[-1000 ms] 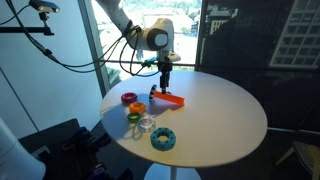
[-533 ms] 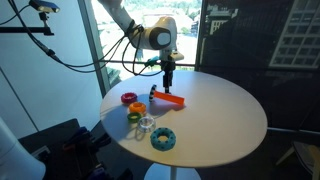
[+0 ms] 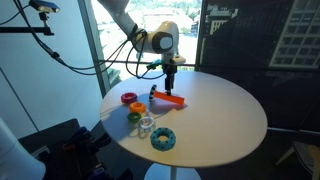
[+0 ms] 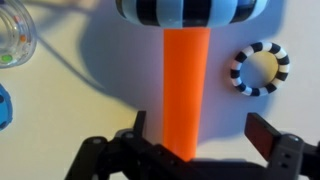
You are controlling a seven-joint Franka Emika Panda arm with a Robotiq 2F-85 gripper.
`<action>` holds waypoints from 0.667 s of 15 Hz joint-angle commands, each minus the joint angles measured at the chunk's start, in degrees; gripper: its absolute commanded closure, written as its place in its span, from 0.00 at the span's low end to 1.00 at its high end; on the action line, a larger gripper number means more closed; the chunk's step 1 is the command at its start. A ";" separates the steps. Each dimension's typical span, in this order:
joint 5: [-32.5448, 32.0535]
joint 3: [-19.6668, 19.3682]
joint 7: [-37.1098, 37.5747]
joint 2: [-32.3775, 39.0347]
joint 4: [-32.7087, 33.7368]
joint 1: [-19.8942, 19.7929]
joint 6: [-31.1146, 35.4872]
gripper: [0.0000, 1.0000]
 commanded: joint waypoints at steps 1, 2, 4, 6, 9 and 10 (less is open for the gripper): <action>0.75 0.00 0.11 2.28 2.97 -0.41 -0.78 0.00; 0.79 -0.03 0.08 2.78 3.44 -0.43 -1.06 0.00; 0.73 -0.16 0.16 3.59 4.02 -0.32 -1.33 0.00; 0.69 -0.27 0.23 4.30 4.52 -0.21 -1.41 0.00; 0.73 -0.34 0.36 5.31 5.29 -0.09 -1.58 0.00; 0.73 -0.36 0.41 5.54 5.46 -0.06 -1.62 0.00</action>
